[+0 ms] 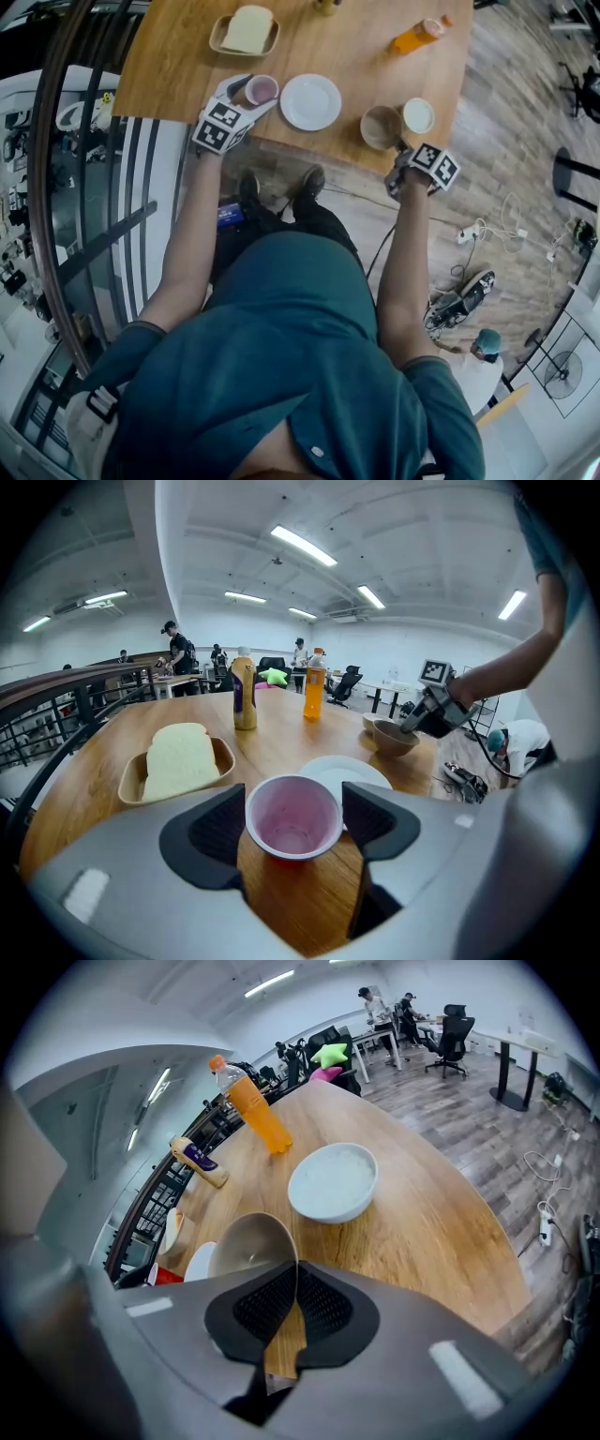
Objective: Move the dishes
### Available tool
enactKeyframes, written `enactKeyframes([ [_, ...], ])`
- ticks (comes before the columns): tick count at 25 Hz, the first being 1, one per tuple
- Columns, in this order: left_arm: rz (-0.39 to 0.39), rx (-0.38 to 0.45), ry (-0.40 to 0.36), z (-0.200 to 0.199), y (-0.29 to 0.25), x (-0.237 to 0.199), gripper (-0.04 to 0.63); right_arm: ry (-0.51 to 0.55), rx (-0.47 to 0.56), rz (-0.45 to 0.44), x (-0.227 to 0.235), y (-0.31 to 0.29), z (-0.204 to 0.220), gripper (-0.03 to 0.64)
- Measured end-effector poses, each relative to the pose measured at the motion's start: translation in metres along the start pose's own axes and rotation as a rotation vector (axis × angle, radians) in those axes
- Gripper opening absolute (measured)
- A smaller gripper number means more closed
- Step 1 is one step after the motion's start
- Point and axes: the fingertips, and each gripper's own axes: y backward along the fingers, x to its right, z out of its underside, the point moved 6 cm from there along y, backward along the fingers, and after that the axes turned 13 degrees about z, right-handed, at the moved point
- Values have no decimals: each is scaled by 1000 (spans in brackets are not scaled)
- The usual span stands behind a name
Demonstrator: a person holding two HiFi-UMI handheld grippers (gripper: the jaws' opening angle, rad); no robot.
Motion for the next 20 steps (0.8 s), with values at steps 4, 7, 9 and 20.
enactKeyframes([
  [4,1,11,-5,-2,1,-2,321,-10,-7,13,3,-3,1,18],
  [7,4,5,0,0,2,-2,322,-9,-8,17,4,-6,2,18],
  [9,4,4,1,-1,2,-1,322,-11,-10,21,4,-6,3,18],
  [20,25,8,11,-1,2,0,324,-23,1,28,4,-7,4,20],
])
